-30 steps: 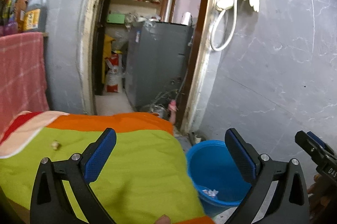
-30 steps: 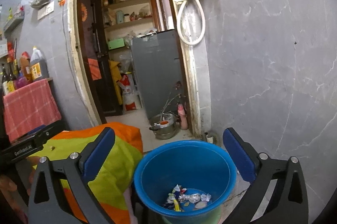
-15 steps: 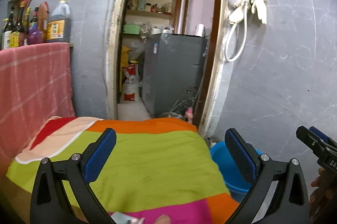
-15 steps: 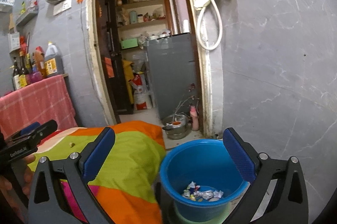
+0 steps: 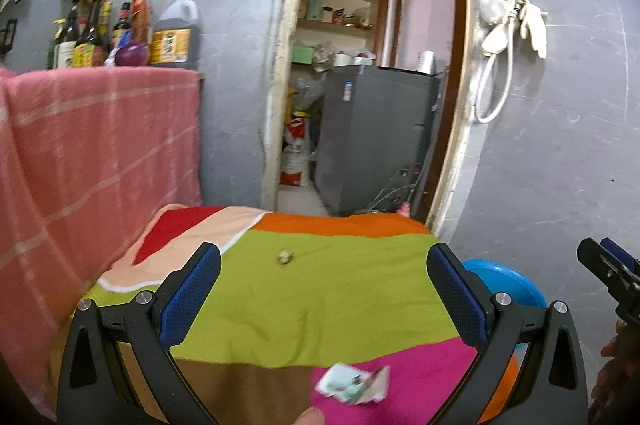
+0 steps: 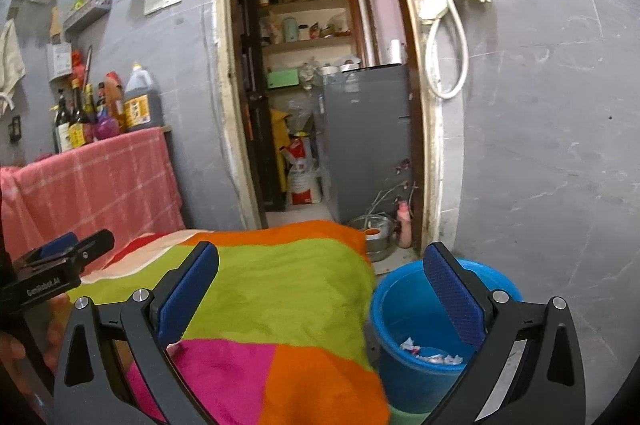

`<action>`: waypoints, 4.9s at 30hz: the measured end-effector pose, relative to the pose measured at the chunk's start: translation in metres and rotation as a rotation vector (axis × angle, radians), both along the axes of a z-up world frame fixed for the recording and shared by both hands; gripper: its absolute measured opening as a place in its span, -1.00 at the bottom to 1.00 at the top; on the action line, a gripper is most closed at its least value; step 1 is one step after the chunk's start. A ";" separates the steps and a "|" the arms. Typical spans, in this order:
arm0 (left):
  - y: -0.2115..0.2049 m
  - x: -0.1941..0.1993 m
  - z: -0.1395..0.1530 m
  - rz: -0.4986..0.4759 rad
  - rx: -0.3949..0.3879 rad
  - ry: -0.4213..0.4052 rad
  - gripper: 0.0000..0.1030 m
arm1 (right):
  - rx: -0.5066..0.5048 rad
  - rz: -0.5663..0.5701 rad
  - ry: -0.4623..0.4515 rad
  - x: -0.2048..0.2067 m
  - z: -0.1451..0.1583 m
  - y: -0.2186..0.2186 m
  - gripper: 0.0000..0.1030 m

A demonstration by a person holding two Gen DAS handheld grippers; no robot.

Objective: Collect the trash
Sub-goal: 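Move both grippers back over the white-teal paper scrap on the blanket, then grasp the white-teal paper scrap with the right gripper, then grasp the small tan pebble with the left gripper while the right holds the paper, then carry both held items over the blue basin and open both grippers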

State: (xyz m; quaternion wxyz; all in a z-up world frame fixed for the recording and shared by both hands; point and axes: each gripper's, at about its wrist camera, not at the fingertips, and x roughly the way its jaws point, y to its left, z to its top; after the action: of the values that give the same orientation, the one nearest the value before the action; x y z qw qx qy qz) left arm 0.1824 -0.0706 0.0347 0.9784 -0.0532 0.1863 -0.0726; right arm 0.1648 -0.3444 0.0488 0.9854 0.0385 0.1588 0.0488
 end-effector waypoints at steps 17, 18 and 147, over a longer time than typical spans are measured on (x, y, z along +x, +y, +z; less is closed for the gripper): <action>0.064 0.002 -0.047 0.122 0.059 0.086 0.96 | -0.028 0.152 0.110 0.020 -0.044 0.069 1.00; 0.067 0.003 -0.050 0.126 0.062 0.091 0.96 | -0.032 0.167 0.124 0.022 -0.048 0.073 1.00; -0.252 0.120 -0.036 -0.492 -0.009 0.110 -0.74 | 0.018 -0.191 0.069 0.075 -0.067 -0.154 -0.25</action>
State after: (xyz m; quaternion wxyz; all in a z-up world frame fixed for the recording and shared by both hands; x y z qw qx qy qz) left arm 0.3022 -0.3227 -0.0018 0.9194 -0.0145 0.2461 -0.3066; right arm 0.2396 -0.4981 -0.0179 0.9791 0.0640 0.1878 -0.0452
